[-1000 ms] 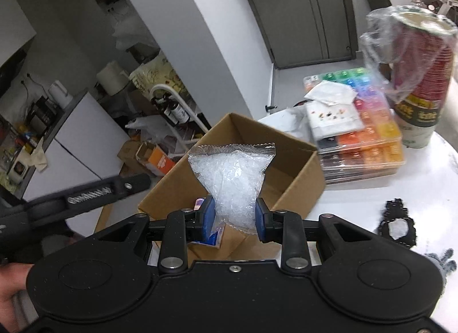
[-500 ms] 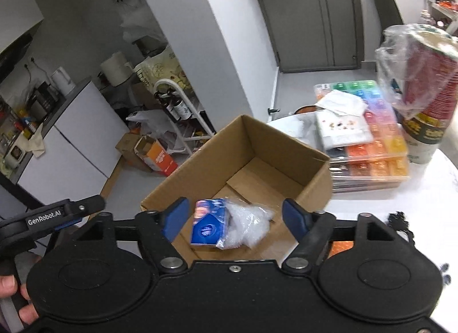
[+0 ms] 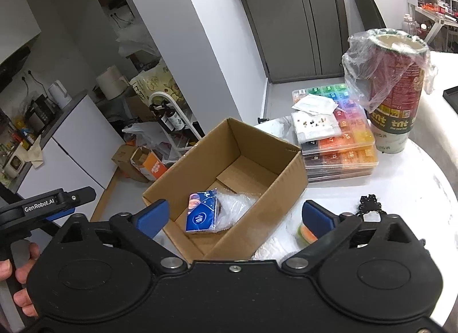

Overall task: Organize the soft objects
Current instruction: 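Open both grippers to drop the tissue pack and packing bag into the box, then withdraw both grippers from the box back toward the plush toys, then close the right gripper on the grey plush mouse, then lift the grey plush mouse with the right gripper and carry it toward the box, then lower the grey plush mouse into the box and open the right gripper, then withdraw the right gripper from the box toward the blue denim plush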

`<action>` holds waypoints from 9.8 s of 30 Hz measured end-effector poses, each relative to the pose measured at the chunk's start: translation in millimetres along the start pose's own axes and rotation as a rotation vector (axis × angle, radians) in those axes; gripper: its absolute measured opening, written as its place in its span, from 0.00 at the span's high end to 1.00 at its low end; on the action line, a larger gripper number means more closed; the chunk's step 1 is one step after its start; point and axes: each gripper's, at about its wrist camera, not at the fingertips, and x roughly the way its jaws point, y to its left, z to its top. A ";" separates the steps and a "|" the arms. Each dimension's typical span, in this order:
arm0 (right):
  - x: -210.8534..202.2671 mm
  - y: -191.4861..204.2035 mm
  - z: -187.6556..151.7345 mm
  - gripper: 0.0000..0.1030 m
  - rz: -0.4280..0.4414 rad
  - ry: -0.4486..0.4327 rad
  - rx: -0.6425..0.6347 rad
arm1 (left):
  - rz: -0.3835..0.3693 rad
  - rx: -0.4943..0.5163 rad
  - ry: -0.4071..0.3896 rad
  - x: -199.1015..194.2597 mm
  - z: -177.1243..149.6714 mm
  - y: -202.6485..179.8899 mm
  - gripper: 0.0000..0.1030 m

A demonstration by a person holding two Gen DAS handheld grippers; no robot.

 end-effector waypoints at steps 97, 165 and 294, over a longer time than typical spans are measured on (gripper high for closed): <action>-51.4 -119.8 -96.8 0.00 -0.036 -0.055 0.168 | -0.059 0.276 0.144 -22.3 -128.9 -144.3 0.12; 2.2 -134.4 -114.2 0.65 0.290 -0.014 0.514 | -0.302 0.060 0.207 10.4 -130.6 -144.8 0.90; -5.1 -58.4 1.5 0.00 0.054 -0.160 0.184 | -0.154 0.142 0.013 3.7 -14.9 -108.9 0.17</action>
